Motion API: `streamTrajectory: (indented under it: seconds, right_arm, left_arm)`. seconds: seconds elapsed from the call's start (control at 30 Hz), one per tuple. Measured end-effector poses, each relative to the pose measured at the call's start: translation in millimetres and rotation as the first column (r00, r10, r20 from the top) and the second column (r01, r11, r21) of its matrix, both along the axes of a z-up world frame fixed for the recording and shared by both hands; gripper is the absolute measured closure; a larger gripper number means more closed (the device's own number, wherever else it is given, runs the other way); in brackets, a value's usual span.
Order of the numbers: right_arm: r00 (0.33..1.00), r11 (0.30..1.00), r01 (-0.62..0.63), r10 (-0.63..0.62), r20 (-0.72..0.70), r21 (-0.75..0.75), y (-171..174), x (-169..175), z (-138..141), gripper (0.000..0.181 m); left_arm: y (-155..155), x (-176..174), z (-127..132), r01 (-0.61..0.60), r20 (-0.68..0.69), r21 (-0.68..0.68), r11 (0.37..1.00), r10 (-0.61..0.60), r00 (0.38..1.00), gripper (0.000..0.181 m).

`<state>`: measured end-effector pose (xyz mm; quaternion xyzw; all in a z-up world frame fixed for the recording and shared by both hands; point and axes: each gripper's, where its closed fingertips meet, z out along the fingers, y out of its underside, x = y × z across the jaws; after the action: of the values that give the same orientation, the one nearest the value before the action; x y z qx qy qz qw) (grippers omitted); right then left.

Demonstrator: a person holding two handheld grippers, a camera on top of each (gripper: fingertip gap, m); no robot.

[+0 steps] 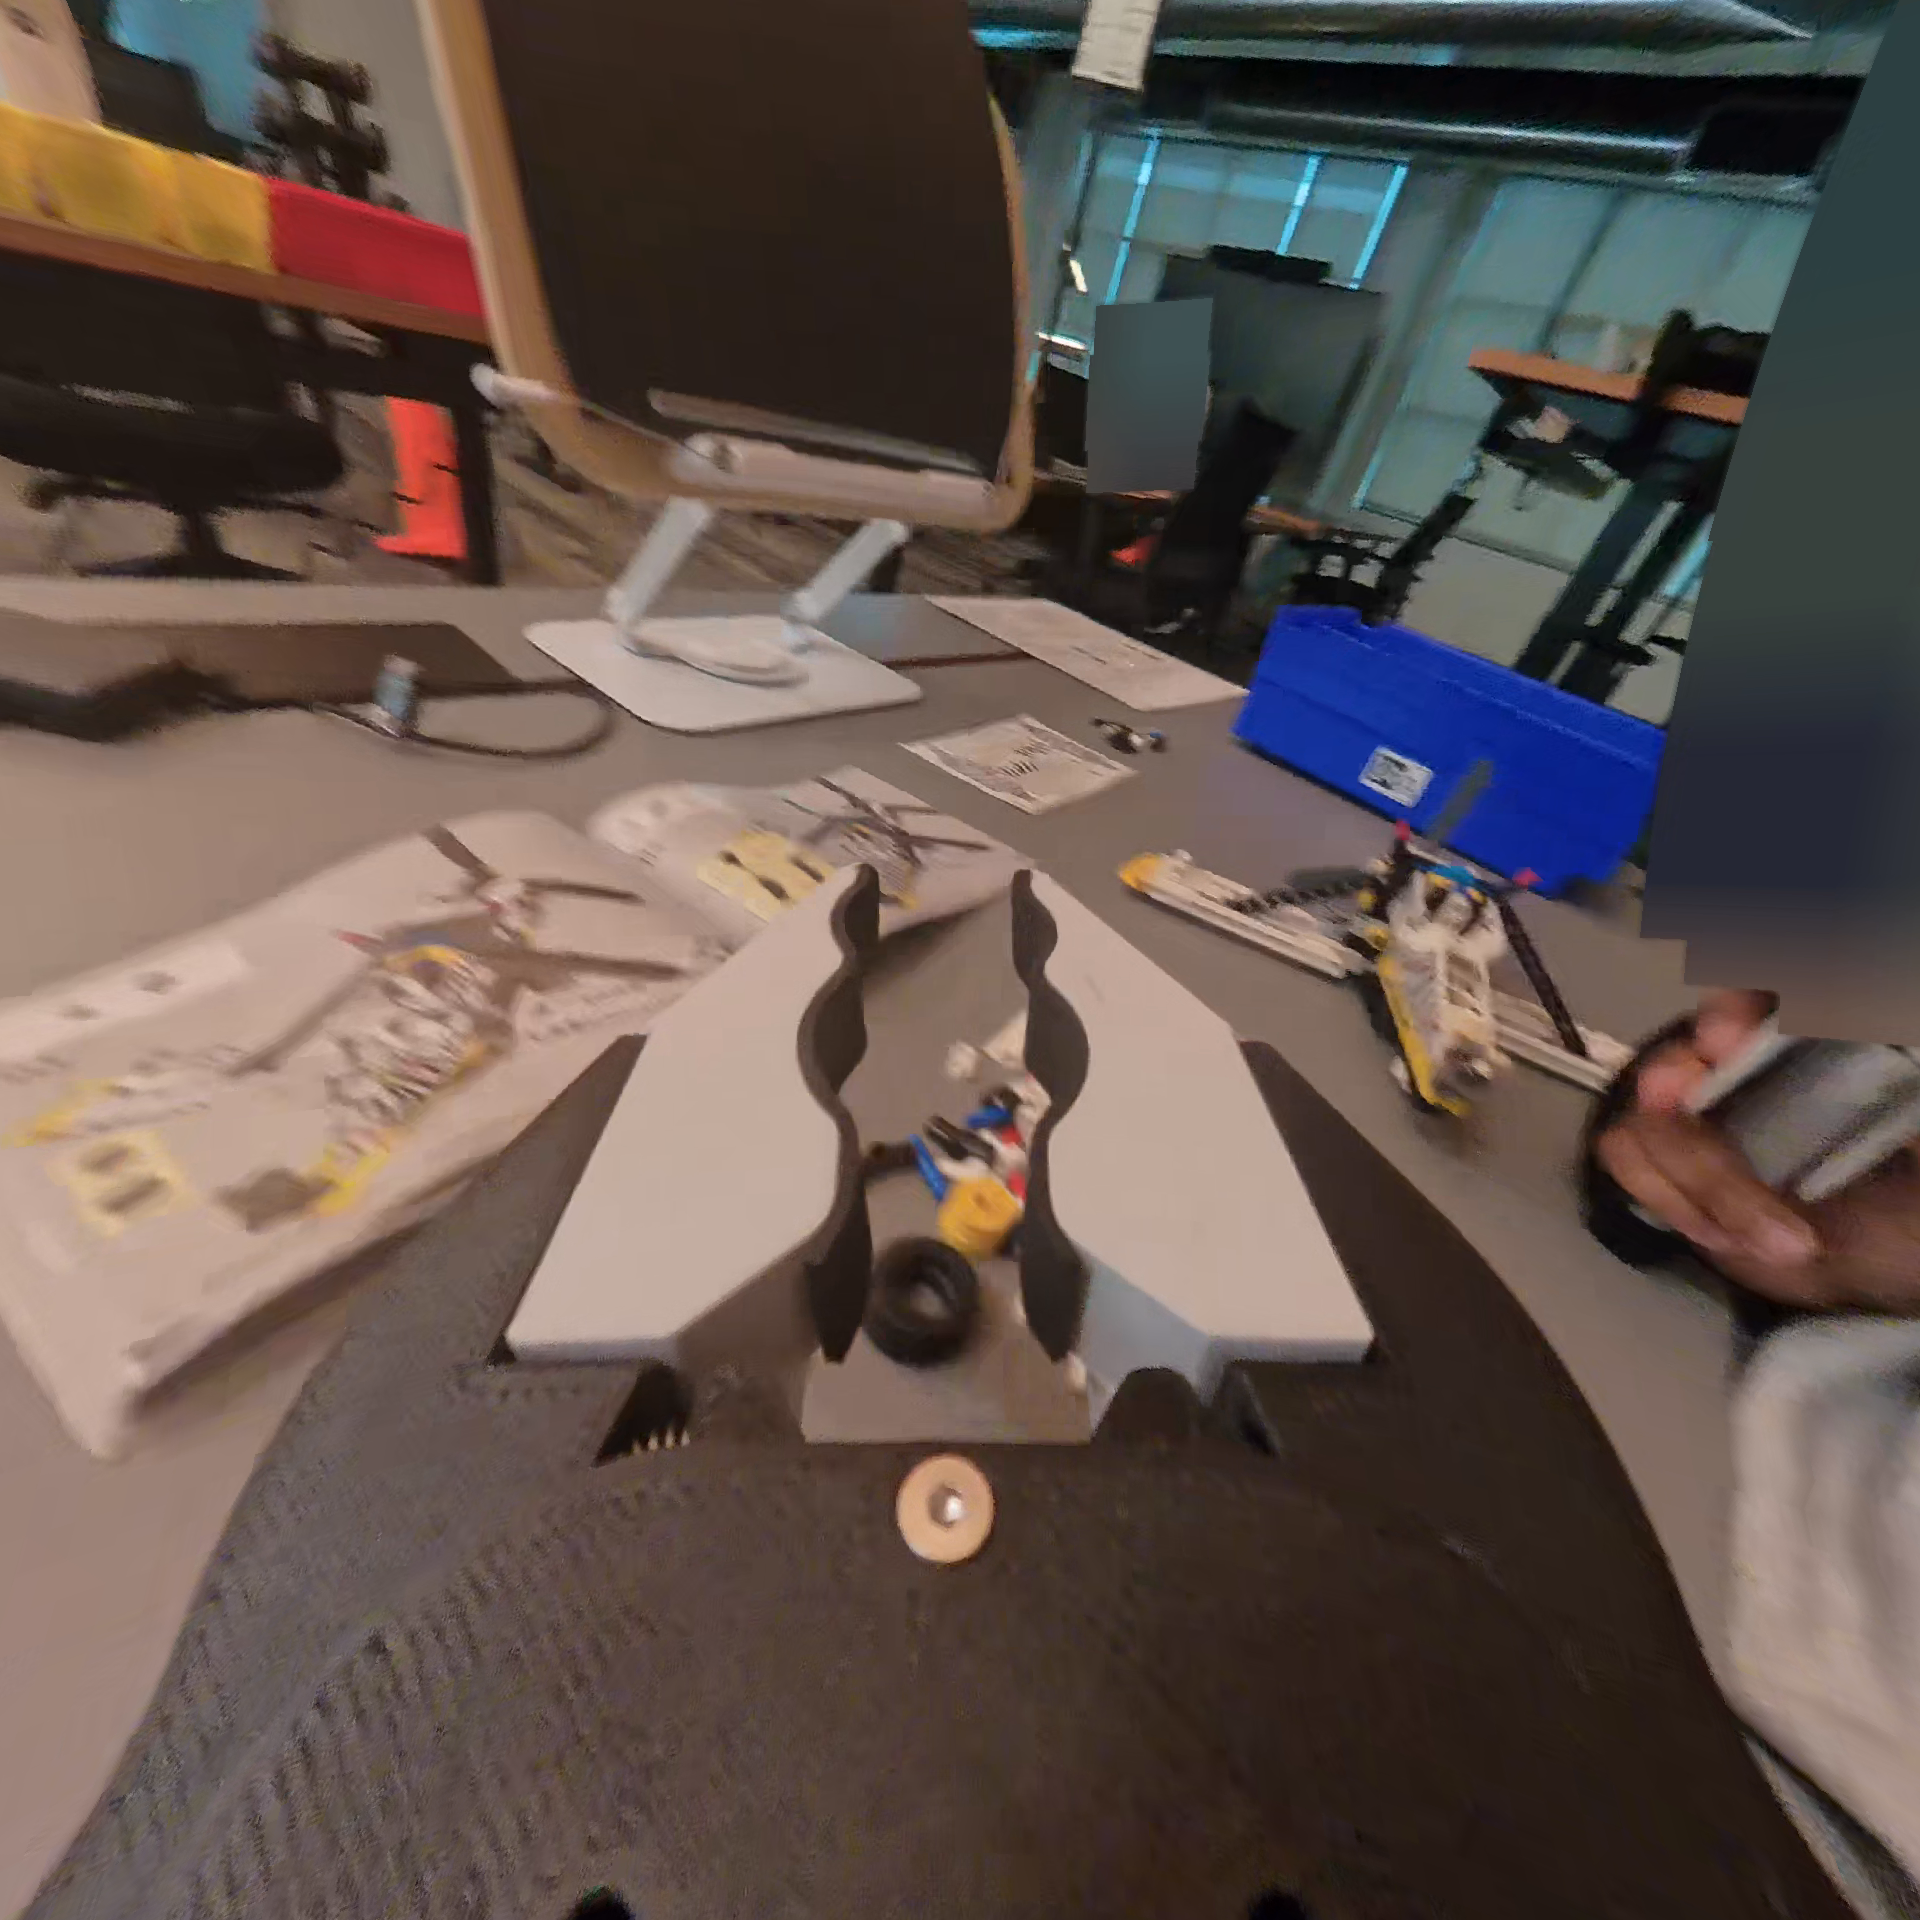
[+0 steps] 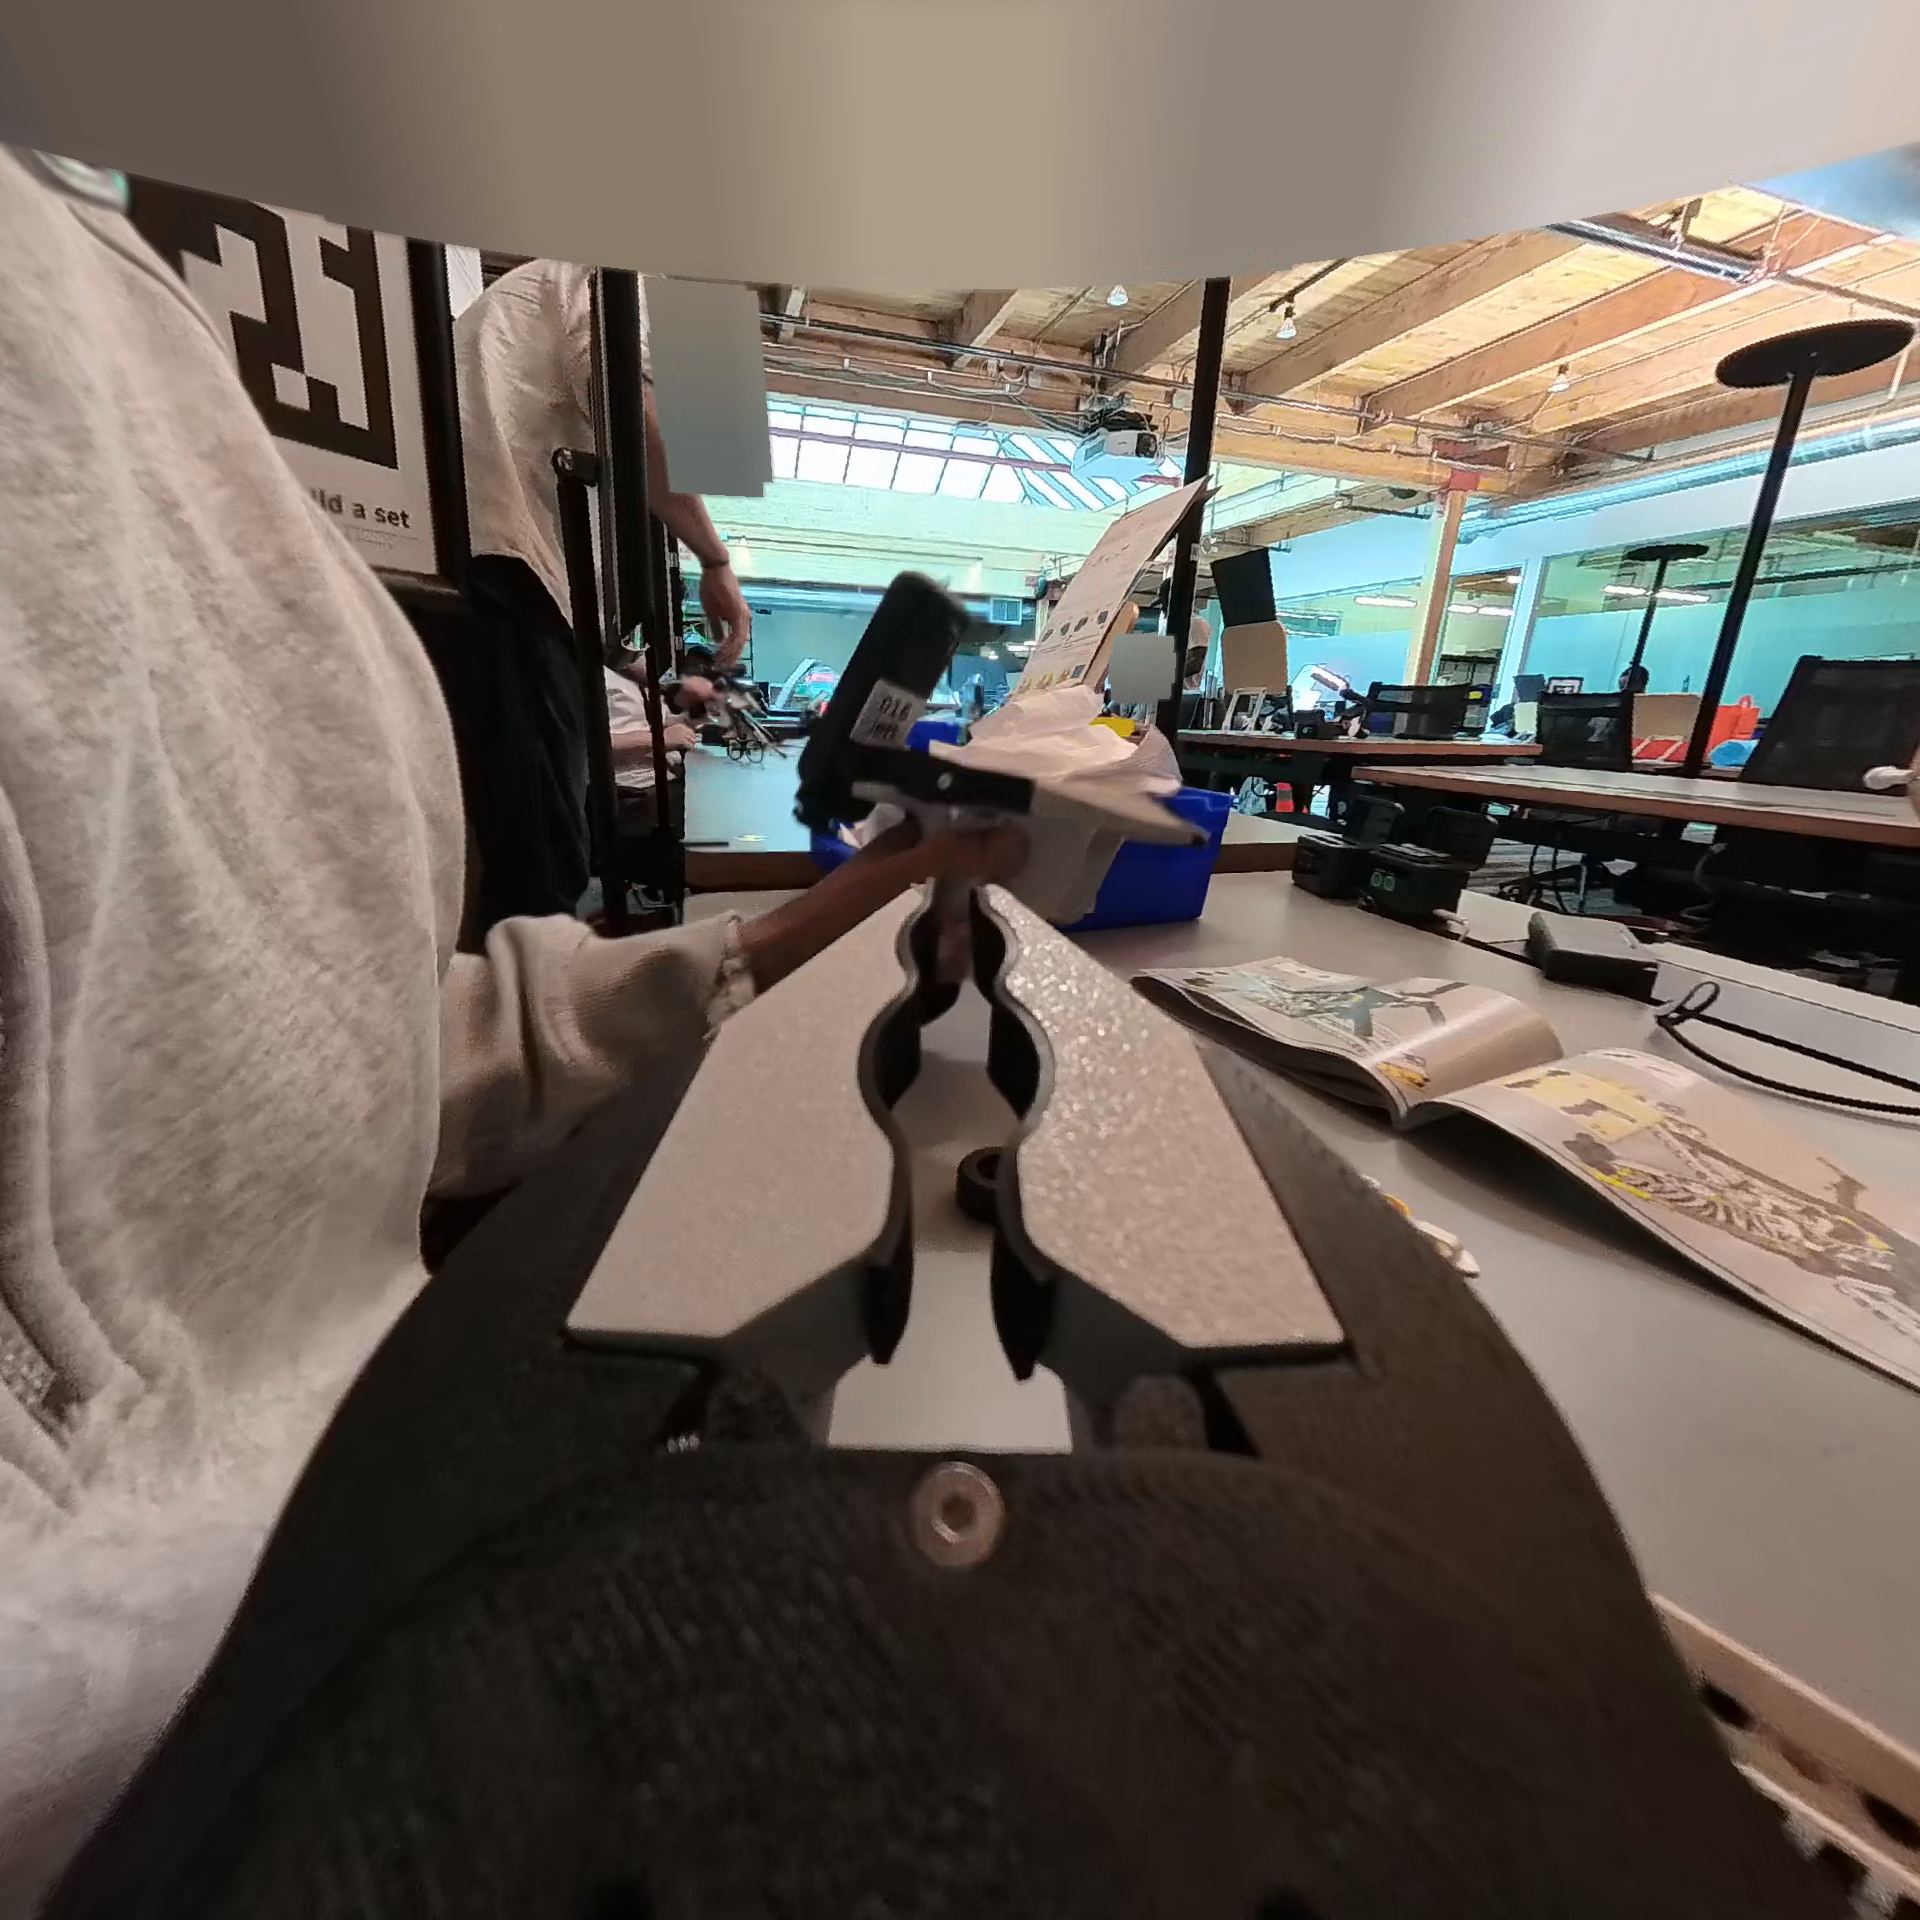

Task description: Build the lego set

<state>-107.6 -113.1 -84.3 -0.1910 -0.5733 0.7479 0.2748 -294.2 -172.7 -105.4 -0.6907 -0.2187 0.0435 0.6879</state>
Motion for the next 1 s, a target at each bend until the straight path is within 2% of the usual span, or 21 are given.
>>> streamTrajectory:
  seconds: [0.07, 0.13, 0.2, 0.33, 0.53, 0.6, 0.67, 0.7, 0.77, 0.83, 0.9, 1.0]
  right_arm:
    - [1.000, 1.000, -0.006, 0.006, 0.008, 0.001, -0.9, -1.7, -0.7, 0.178]
    - [1.000, 1.000, -0.007, 0.007, 0.014, 0.000, -1.0, -2.9, -1.0, 0.178]
    - [1.000, 1.000, -0.007, 0.007, 0.015, -0.003, -0.3, -3.2, -0.7, 0.178]
    - [1.000, 1.000, -0.006, 0.006, 0.011, -0.002, 0.2, -2.0, 0.1, 0.178]
    - [1.000, 1.000, -0.002, 0.002, 0.001, 0.017, -1.3, -0.3, -0.4, 0.178]
    - [1.000, 1.000, -0.001, 0.001, 0.000, 0.019, -1.2, -0.2, -0.5, 0.178]
    - [1.000, 1.000, 0.000, 0.000, 0.004, 0.014, -0.3, -0.7, -0.2, 0.178]
    - [1.000, 1.000, 0.000, 0.000, 0.007, 0.012, 0.1, -1.2, -0.1, 0.178]
    - [1.000, 1.000, -0.001, 0.000, 0.014, 0.008, 0.7, -2.3, -0.1, 0.178]
    - [1.000, 1.000, 0.001, -0.001, 0.019, 0.011, 0.6, -3.3, -0.5, 0.178]
    - [1.000, 1.000, 0.004, -0.005, 0.019, 0.018, 0.0, -3.7, -1.2, 0.179]
    - [1.000, 1.000, 0.007, -0.008, 0.019, 0.022, -0.2, -4.2, -1.6, 0.178]
  left_arm:
    - [3.1, 19.8, -18.4, 0.031, 0.027, -0.021, 0.999, -0.030, 0.999, 0.157]
    - [3.6, 28.8, -23.0, 0.041, 0.011, -0.070, 0.997, -0.040, 0.999, 0.155]
    - [3.2, 24.6, -26.5, 0.004, -0.053, -0.118, 0.993, -0.010, 0.999, 0.157]
    - [10.2, 22.8, -39.4, 0.047, -0.005, -0.179, 0.983, -0.049, 0.999, 0.157]
    - [3.6, 27.6, -24.7, 0.060, -0.023, -0.095, 0.994, -0.062, 0.998, 0.158]
    - [3.9, 51.9, -19.5, 0.201, -0.023, -0.093, 0.975, -0.204, 0.979, 0.151]
    - [2.8, 83.8, -25.7, 0.381, 0.045, -0.157, 0.911, -0.379, 0.924, 0.140]
    - [1.5, 91.8, -34.2, 0.420, 0.081, -0.210, 0.883, -0.412, 0.907, 0.137]
    - [1.2, 92.9, -52.3, 0.407, 0.078, -0.308, 0.860, -0.403, 0.912, 0.133]
    - [3.0, 85.0, -63.4, 0.358, 0.054, -0.339, 0.870, -0.362, 0.931, 0.134]
    - [2.3, 73.9, -67.4, 0.322, 0.089, -0.338, 0.884, -0.311, 0.946, 0.133]
    - [-6.5, 46.7, -60.9, 0.196, 0.111, -0.276, 0.941, -0.171, 0.979, 0.139]
